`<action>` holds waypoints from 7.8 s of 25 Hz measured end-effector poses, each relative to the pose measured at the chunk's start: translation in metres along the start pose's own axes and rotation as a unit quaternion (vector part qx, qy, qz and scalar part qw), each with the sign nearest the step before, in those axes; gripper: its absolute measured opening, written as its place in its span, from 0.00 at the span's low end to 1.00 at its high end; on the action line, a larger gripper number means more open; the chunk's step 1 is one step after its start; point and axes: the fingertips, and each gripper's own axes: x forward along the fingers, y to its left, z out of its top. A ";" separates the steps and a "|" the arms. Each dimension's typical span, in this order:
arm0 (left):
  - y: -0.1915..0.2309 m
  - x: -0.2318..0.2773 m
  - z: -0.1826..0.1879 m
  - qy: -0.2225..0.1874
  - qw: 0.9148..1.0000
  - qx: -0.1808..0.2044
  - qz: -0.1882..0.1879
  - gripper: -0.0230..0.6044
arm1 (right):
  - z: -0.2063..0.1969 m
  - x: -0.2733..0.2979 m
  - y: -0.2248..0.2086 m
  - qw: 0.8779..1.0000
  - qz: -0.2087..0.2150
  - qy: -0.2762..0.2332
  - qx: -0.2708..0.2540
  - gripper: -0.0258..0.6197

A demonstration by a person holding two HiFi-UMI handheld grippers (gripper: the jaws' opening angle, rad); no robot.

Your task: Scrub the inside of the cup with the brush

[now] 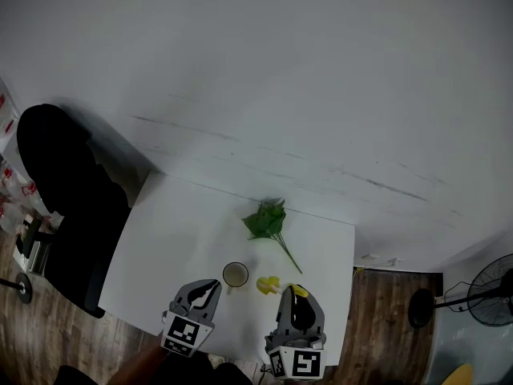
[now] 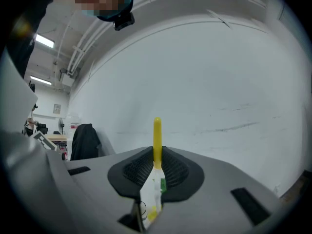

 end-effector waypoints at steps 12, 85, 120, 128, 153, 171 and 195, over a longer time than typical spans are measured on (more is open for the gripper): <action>0.004 0.015 -0.030 0.037 0.999 -0.023 -0.010 0.09 | 0.037 0.035 0.038 0.997 0.052 -0.044 0.027 0.14; -0.020 0.081 -0.138 0.123 0.990 -0.056 -0.042 0.18 | -0.091 0.078 0.051 0.989 0.108 0.094 0.025 0.14; -0.005 0.080 -0.137 0.123 0.991 -0.034 -0.031 0.16 | -0.048 0.071 0.038 0.996 0.080 0.037 -0.003 0.14; -0.007 0.080 -0.136 0.122 0.991 -0.040 -0.033 0.16 | -0.077 0.075 0.032 0.994 0.066 0.080 -0.023 0.14; -0.006 0.079 -0.136 0.118 0.991 -0.042 -0.041 0.16 | -0.069 0.096 0.037 0.995 0.057 0.076 -0.030 0.14; -0.006 0.079 -0.134 0.116 0.991 -0.043 -0.050 0.16 | -0.078 0.126 0.044 0.996 0.053 0.068 -0.021 0.14; -0.006 0.080 -0.135 0.114 0.992 -0.036 -0.044 0.16 | -0.054 0.083 0.052 0.993 0.093 0.063 -0.021 0.14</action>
